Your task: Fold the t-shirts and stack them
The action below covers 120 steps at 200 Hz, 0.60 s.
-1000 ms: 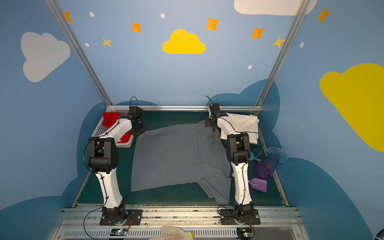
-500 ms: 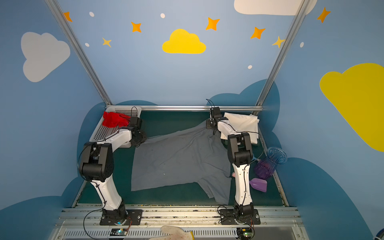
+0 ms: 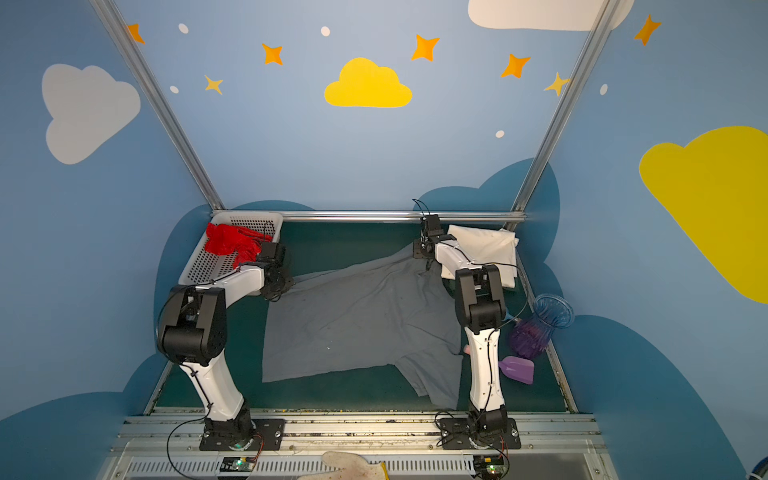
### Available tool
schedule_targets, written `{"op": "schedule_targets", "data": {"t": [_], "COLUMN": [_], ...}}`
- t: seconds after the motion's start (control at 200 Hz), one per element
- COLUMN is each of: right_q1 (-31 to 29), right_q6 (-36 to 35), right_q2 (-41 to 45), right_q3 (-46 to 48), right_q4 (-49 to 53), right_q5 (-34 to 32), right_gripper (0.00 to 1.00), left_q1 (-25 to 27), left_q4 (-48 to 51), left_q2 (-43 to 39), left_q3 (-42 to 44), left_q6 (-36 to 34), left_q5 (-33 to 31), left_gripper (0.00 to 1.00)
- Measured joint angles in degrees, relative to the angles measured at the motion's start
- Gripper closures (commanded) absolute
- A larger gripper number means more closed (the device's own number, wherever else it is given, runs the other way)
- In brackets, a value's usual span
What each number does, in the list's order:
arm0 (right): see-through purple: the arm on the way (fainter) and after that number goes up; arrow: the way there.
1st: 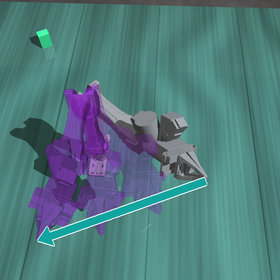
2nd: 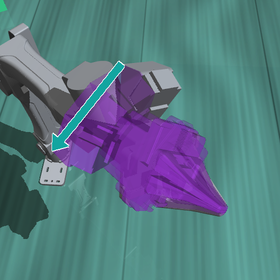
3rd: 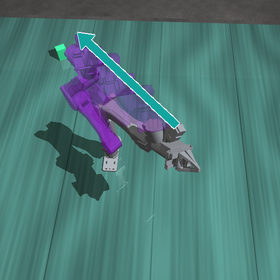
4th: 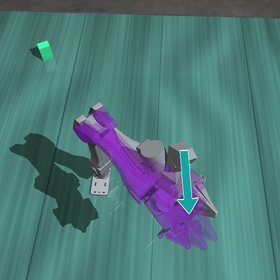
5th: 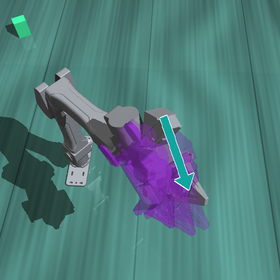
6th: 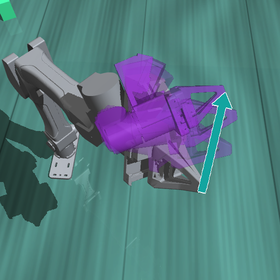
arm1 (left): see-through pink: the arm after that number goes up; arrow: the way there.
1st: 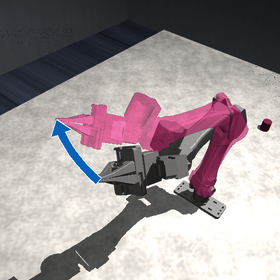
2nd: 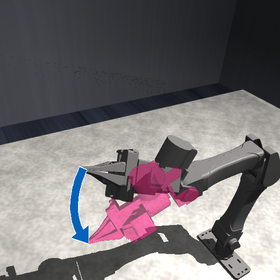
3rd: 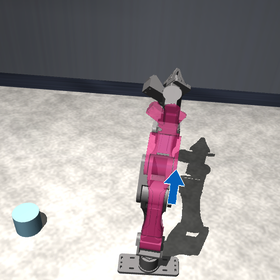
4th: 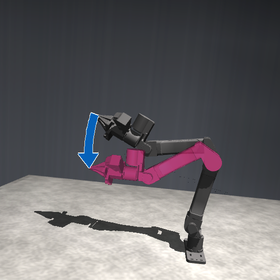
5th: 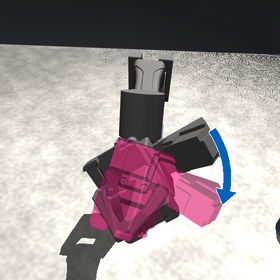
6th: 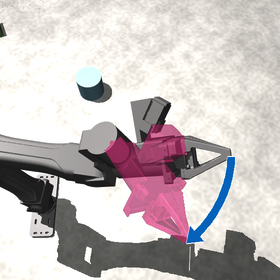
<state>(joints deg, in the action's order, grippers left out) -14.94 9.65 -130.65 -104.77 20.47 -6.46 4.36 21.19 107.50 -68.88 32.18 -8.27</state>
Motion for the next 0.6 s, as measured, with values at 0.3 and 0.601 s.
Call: {"op": "schedule_targets", "data": {"t": [0.3,0.601], "right_q1": [-0.5,-1.6], "right_q6": [2.99,6.47], "right_q2": [6.03,11.61], "right_q3": [8.68,17.09], "right_q4": [0.79,0.57], "right_q5": [0.74,1.75], "right_gripper": [0.46,0.32], "left_q1": [2.4,2.73], "left_q4": [-2.14,-1.29], "left_q2": [-5.22,-13.14], "left_q3": [7.74,13.4], "left_q6": [3.06,5.14], "left_q5": [-4.09,-4.85], "left_gripper": [0.8,0.59]}}
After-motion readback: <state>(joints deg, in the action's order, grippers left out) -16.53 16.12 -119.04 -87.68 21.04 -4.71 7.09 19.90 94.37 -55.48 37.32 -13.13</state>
